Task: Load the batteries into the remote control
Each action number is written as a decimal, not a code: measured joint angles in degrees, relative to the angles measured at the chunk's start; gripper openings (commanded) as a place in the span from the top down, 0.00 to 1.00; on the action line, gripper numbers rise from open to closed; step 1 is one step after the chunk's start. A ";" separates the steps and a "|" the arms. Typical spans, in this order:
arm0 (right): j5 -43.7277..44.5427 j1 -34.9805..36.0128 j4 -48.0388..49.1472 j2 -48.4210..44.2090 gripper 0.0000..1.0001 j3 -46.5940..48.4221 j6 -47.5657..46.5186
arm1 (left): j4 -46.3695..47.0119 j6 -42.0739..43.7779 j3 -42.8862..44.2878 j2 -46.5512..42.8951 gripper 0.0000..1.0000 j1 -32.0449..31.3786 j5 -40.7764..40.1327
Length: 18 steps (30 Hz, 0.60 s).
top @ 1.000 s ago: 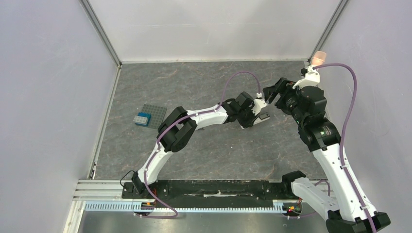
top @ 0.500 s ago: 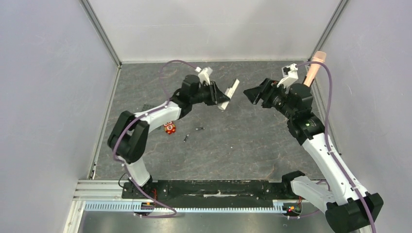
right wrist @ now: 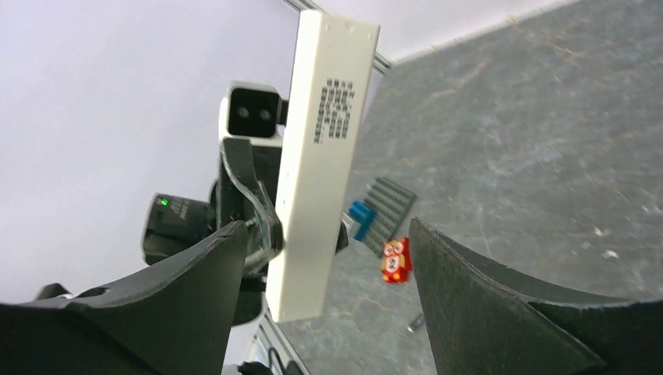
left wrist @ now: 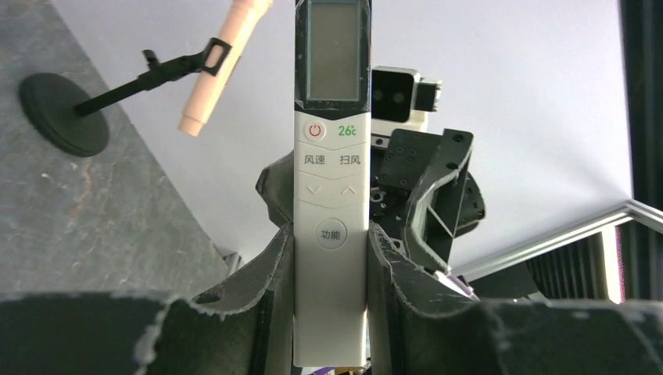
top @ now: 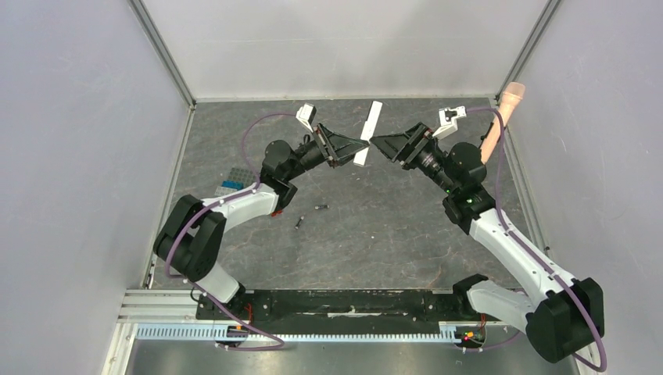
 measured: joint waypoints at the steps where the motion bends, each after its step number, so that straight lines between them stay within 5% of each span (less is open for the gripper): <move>1: 0.04 0.00 1.44 0.02 0.22 -0.20 0.79 | 1.55 -1.51 -0.52 -0.13 0.98 0.00 0.00; 12: -0.85 0.24 12.48 3.89 0.39 -0.11 5.05 | 6.86 -6.67 -2.16 -2.62 0.98 0.17 1.20; 18: -2.58 0.50 15.54 5.64 0.40 0.35 5.05 | 5.68 -6.62 -3.45 -4.04 0.98 0.07 1.99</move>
